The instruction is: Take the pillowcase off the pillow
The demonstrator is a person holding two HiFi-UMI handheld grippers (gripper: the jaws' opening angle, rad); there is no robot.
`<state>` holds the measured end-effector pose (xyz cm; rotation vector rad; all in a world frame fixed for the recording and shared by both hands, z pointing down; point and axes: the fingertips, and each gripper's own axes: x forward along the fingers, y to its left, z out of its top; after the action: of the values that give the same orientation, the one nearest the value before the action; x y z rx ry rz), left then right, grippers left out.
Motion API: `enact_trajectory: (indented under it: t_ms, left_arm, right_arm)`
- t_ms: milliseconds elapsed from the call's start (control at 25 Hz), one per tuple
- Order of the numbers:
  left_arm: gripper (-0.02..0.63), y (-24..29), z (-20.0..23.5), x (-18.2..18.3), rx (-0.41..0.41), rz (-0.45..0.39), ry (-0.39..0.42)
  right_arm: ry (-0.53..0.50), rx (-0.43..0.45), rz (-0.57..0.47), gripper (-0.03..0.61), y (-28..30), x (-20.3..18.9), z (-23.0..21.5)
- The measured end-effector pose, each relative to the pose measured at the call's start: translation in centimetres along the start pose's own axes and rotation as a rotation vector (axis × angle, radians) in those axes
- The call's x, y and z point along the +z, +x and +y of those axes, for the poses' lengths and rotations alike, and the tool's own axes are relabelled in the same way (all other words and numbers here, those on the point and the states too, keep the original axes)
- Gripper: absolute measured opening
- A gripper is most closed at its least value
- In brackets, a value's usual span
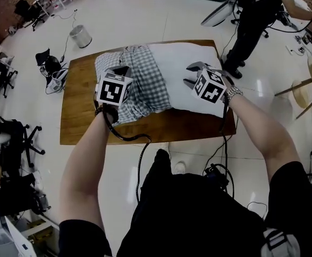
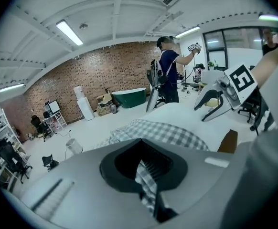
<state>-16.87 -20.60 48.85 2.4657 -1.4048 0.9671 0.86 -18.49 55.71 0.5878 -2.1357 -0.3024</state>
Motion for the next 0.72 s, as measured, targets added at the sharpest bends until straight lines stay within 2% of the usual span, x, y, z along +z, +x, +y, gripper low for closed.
enact_trajectory:
  t_ms: [280, 360, 520, 720]
  left_arm:
    - [0.011, -0.5, -2.9, -2.3, -0.007, -0.024, -0.113]
    - [0.050, -0.7, -3.9, -3.2, -0.001, -0.026, -0.143]
    - [0.184, -0.9, -5.5, -4.4, -0.001, -0.031, -0.239]
    - [0.265, -0.8, -7.0, -7.7, 0.023, -0.015, -0.385]
  right_arm:
    - [-0.029, 0.025, -0.029, 0.206, 0.4, 1.1, 3.0]
    - [-0.045, 0.029, -0.035, 0.222, 0.5, 1.4, 4.2]
    - [-0.078, 0.034, -0.039, 0.253, 0.9, 1.9, 5.6]
    - [-0.134, 0.013, -0.027, 0.301, 2.2, 1.5, 7.3]
